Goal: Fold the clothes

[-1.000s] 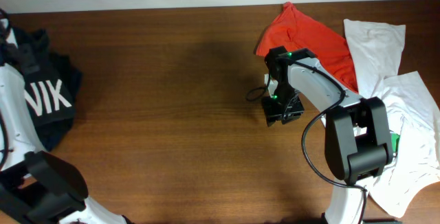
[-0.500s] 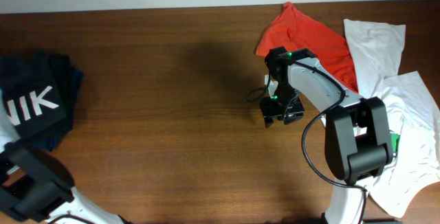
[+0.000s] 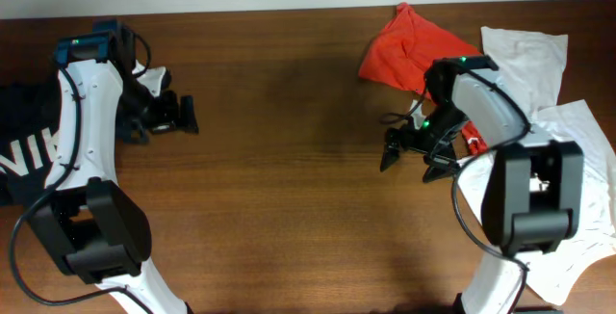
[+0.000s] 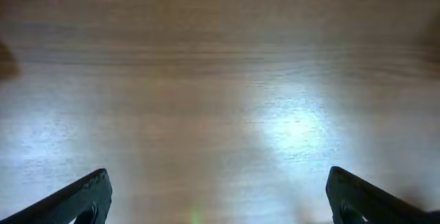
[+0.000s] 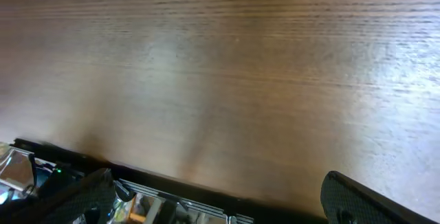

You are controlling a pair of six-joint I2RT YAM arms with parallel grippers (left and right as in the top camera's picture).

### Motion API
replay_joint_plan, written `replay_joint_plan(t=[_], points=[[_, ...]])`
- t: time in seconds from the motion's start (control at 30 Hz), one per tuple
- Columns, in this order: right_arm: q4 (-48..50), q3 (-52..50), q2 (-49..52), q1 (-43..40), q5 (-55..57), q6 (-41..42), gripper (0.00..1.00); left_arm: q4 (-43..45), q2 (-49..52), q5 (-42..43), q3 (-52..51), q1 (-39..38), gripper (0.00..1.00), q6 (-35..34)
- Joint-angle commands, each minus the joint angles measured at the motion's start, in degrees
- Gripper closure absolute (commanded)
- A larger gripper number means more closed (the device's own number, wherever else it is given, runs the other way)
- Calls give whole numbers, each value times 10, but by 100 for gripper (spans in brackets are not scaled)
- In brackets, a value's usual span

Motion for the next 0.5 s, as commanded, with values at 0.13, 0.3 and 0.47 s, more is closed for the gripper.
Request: replay_joint_plan(t=[0.13,0.3,0.47], points=[[27,-18,-230,18,80,5,1,-2,-127,6,-51,0,1,-2],[77,-111,-391,18,112,5,1,118,-331,4,-226,0,1,0],[134,-246,-613,18,142,5,1,212,-579,4,-389,0,1,10]])
